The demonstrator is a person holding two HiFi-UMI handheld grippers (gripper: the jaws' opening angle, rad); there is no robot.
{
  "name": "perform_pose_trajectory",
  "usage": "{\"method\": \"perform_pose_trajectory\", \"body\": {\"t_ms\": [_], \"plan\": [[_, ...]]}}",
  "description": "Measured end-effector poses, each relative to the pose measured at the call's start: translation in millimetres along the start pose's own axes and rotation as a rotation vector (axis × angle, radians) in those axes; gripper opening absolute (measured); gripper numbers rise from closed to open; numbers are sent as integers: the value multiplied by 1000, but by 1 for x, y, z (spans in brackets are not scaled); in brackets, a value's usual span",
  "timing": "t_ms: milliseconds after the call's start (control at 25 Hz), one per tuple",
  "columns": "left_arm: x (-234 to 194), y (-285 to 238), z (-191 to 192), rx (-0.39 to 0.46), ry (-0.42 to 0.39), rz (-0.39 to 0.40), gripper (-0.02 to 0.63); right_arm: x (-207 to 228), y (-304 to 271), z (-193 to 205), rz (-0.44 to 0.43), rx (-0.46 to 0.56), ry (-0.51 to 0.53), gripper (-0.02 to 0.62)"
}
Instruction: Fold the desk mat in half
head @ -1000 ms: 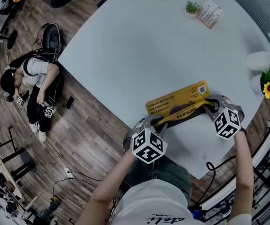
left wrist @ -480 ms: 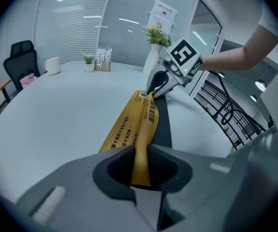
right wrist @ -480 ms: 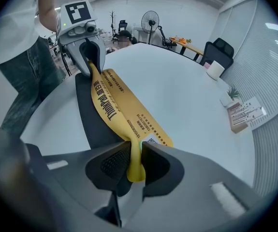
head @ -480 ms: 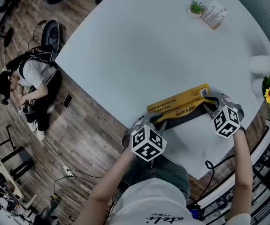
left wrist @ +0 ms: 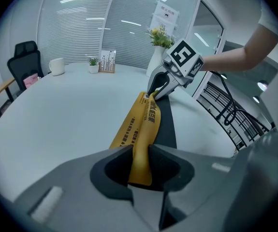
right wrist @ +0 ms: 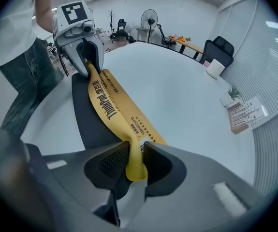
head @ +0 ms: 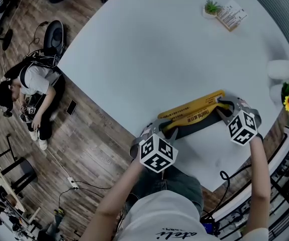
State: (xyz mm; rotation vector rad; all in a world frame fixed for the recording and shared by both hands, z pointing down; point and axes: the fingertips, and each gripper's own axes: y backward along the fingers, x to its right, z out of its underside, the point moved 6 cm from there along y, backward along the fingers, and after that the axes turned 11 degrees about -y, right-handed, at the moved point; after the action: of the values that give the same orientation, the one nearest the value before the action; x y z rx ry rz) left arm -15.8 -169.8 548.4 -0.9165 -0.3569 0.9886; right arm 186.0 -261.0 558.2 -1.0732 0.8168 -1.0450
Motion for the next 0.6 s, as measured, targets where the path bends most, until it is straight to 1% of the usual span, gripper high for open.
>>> {"method": "perform_pose_trajectory", "body": {"t_ms": [80,200,280,400,480,600], "plan": [[-3,1,2,-4,3,-26,141,2,0,0,4,2,-20,132],[-7,3,5,0,20,-60,152,5,1,-2,38,5,-26,171],[-12,6,5,4,26,-97,180,7,1,-3,65,16,-39,204],[-18,7,9,-26,2,-147,193,10,1,-4,105,32,-66,229],[-21,7,12,-43,-7,-157,197,13,2,-5,147,55,-99,279],[-22,9,15,-55,-6,-163,208,20,8,-8,206,115,-195,375]]}}
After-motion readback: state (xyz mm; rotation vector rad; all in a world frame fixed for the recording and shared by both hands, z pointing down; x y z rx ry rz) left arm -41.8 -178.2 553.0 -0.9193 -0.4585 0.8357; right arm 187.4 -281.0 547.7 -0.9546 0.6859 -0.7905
